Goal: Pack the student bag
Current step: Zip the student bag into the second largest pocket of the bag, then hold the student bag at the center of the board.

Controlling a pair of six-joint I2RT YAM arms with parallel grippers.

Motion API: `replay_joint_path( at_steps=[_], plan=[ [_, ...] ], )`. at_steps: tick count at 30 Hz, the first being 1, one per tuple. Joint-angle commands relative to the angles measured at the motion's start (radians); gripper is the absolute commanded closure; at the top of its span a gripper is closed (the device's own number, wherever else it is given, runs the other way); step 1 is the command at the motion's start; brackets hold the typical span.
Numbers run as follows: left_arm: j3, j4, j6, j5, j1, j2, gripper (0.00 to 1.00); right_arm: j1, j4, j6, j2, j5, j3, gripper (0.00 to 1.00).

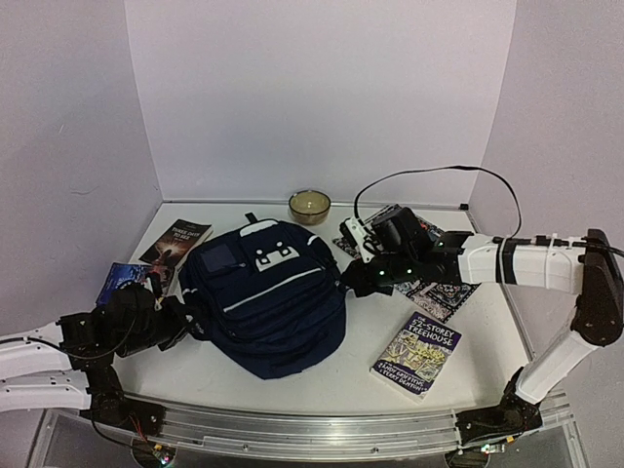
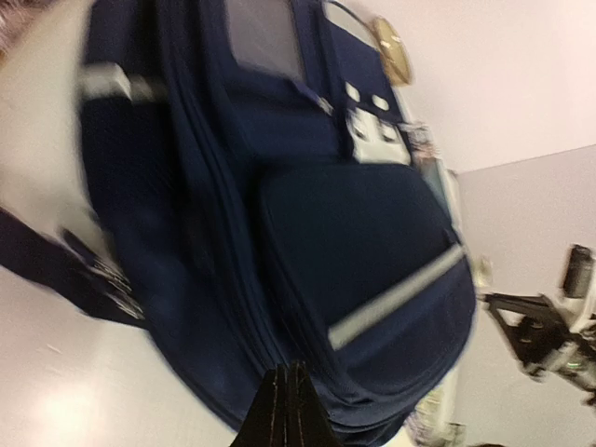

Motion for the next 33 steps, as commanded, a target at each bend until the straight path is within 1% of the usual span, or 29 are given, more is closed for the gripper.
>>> replay_joint_path(
  at_steps=[1,3,5,7,8,10,12,16,18,24,33],
  plan=[
    [0.150,-0.162,0.281,-0.110,0.021,0.095,0.81,-0.001,0.006,-0.042,0.018,-0.024,0.059,1.00],
    [0.221,-0.163,0.397,-0.096,0.021,0.135,0.66,0.012,0.013,-0.035,0.022,-0.048,0.067,1.00],
    [0.292,-0.160,0.502,-0.073,0.021,0.166,0.55,0.018,0.021,-0.025,0.018,-0.063,0.071,1.00],
    [0.354,-0.151,0.598,-0.023,0.020,0.203,0.47,0.028,0.022,-0.018,0.012,-0.076,0.079,1.00],
    [0.386,-0.142,0.640,0.010,0.019,0.236,0.45,0.034,0.022,-0.016,0.008,-0.077,0.084,1.00],
    [0.445,-0.113,0.720,0.085,0.013,0.296,0.43,0.043,0.022,-0.010,0.005,-0.079,0.093,1.00],
    [0.504,-0.084,0.777,0.128,-0.012,0.387,0.42,0.048,0.022,-0.002,0.003,-0.083,0.099,1.00],
    [0.622,-0.067,0.862,0.132,-0.094,0.562,0.41,0.050,0.022,0.015,0.006,-0.087,0.107,1.00],
    [0.664,-0.049,0.900,0.131,-0.128,0.623,0.42,0.050,0.022,0.020,0.008,-0.095,0.110,1.00],
    [0.763,-0.042,0.997,0.097,-0.206,0.778,0.42,0.055,0.022,0.030,0.017,-0.108,0.124,1.00],
    [0.838,-0.044,1.066,-0.031,-0.240,0.951,0.42,0.070,0.022,0.044,0.033,-0.140,0.140,1.00]
  ],
)
